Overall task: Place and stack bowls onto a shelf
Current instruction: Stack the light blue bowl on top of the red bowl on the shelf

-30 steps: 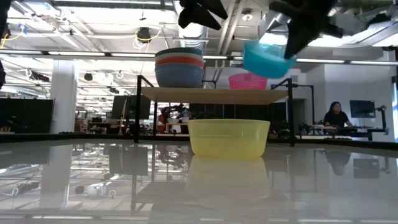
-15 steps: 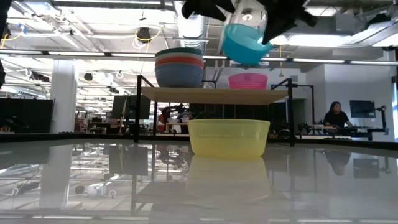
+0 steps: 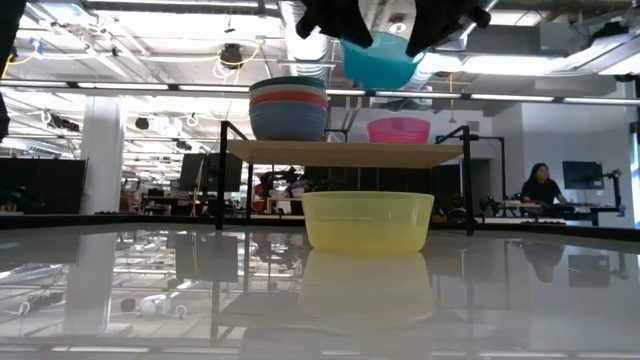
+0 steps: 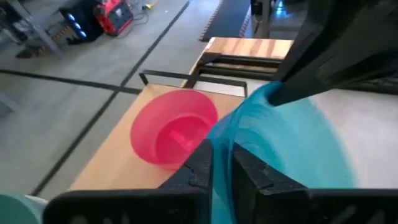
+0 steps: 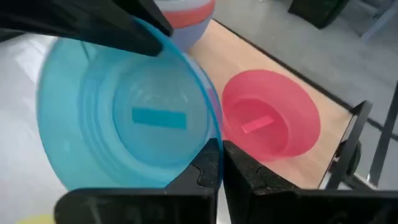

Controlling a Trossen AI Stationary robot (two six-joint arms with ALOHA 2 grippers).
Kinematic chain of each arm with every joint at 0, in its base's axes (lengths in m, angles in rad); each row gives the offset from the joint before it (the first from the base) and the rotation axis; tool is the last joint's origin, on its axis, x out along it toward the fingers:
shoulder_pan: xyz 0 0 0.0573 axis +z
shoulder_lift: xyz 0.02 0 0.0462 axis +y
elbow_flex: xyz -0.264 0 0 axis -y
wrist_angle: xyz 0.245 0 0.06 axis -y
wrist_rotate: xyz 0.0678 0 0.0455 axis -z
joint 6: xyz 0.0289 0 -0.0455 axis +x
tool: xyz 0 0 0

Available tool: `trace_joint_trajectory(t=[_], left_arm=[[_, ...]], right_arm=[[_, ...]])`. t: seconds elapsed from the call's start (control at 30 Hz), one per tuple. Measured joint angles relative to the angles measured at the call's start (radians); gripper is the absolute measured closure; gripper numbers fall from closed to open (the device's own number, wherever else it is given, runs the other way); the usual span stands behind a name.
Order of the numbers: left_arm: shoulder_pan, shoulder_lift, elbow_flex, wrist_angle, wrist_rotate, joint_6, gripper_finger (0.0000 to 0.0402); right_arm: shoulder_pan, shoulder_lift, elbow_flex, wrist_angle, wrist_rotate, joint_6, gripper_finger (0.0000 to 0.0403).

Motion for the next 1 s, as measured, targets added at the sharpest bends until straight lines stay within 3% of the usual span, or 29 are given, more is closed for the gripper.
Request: trace_joint_trajectory(t=[0.23, 0.57, 1.0], left_arm=[[0.044, 0.013, -0.001, 0.068, 0.053, 0.024, 0.04], [0.176, 0.088, 0.003, 0.366, 0.01, -0.074, 0.0401], [0.236, 0.179, 0.001, 0.375, 0.032, -0.201, 0.0401]], right_arm=[[-0.008, -0.04, 0.051, -0.085, -0.027, -0.038, 0.0319], [-0.073, -0.118, 0.153, -0.168, -0.018, -0.03, 0.0257], [-0.129, -0.169, 0.153, -0.309, -0.027, 0.07, 0.0248]])
